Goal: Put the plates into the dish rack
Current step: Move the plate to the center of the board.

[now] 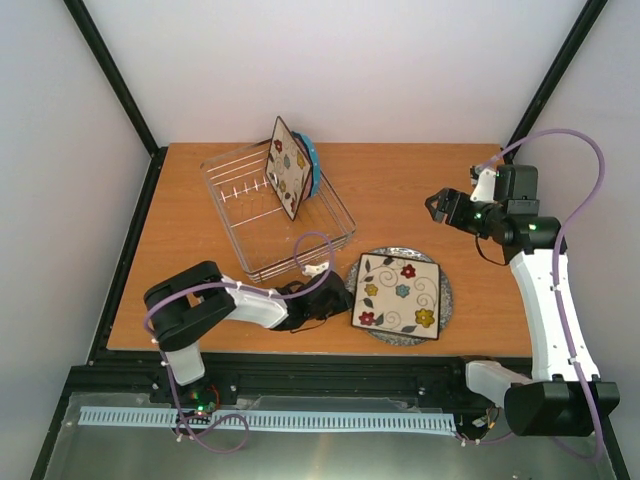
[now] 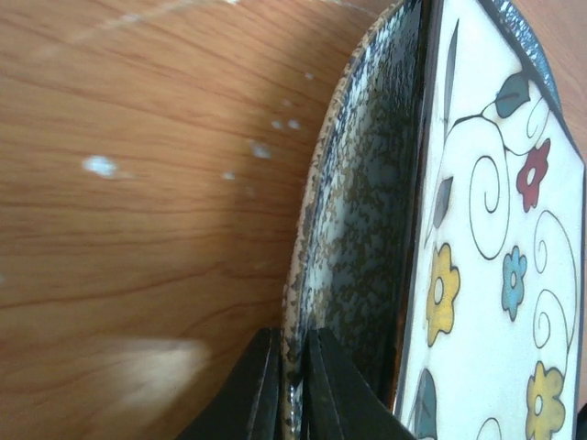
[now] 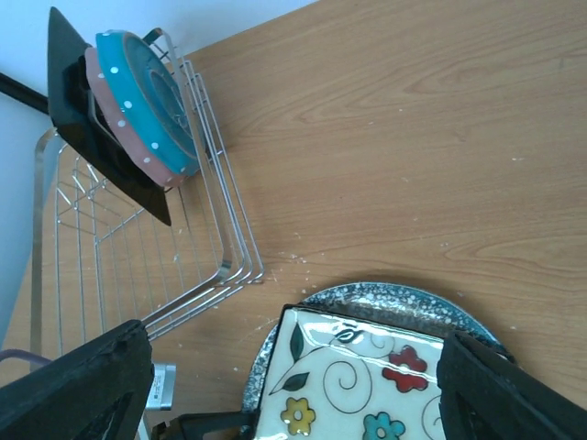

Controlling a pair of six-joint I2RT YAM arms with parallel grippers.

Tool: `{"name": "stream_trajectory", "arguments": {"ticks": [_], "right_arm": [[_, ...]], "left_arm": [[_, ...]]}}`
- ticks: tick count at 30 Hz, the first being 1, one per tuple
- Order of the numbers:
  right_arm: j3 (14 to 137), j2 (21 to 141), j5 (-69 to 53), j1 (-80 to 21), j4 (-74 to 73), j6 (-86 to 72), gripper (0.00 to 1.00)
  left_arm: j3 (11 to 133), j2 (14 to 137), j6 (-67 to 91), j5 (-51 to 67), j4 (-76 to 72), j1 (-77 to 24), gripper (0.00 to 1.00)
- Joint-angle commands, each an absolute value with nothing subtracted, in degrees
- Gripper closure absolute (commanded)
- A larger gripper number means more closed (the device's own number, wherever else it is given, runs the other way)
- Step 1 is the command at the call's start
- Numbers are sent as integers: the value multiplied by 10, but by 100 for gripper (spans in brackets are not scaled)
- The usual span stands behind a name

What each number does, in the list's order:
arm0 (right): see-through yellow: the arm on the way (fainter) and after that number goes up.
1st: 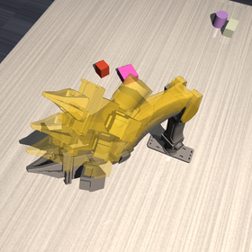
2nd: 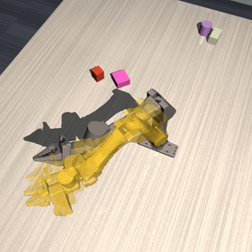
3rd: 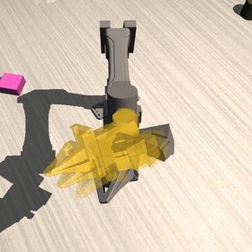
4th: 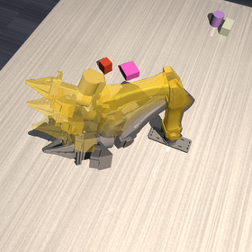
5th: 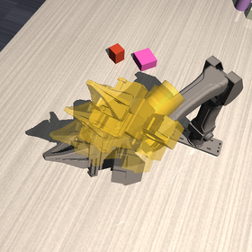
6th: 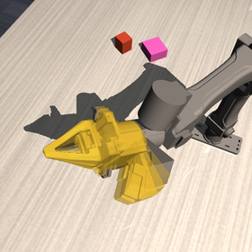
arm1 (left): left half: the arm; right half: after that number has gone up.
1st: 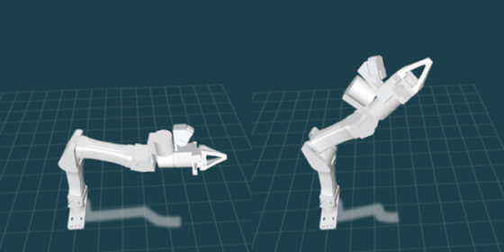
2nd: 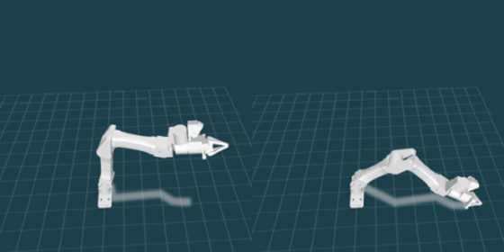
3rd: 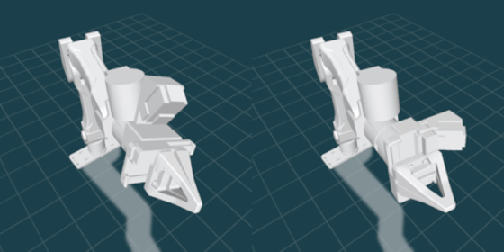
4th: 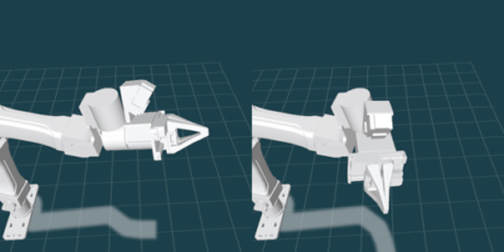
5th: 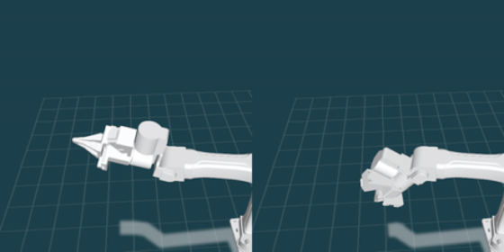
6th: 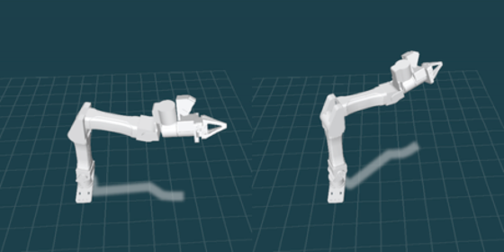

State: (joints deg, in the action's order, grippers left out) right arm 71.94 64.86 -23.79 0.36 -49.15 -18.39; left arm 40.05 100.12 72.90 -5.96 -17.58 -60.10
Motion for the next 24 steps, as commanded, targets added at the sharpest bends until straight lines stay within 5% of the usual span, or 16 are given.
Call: {"name": "stream_trajectory", "arguments": {"ticks": [1, 13, 24], "right_arm": [[716, 628, -206, 9, -511, -192, 16], [680, 593, -185, 7, -530, -189, 15], [658, 581, -170, 6, -533, -188, 14]], "left_arm": [[451, 1042, 716, -38, -211, -623, 99], [611, 1150, 675, -35, -167, -620, 99], [637, 1153, 661, -40, -153, -579, 99]]}}
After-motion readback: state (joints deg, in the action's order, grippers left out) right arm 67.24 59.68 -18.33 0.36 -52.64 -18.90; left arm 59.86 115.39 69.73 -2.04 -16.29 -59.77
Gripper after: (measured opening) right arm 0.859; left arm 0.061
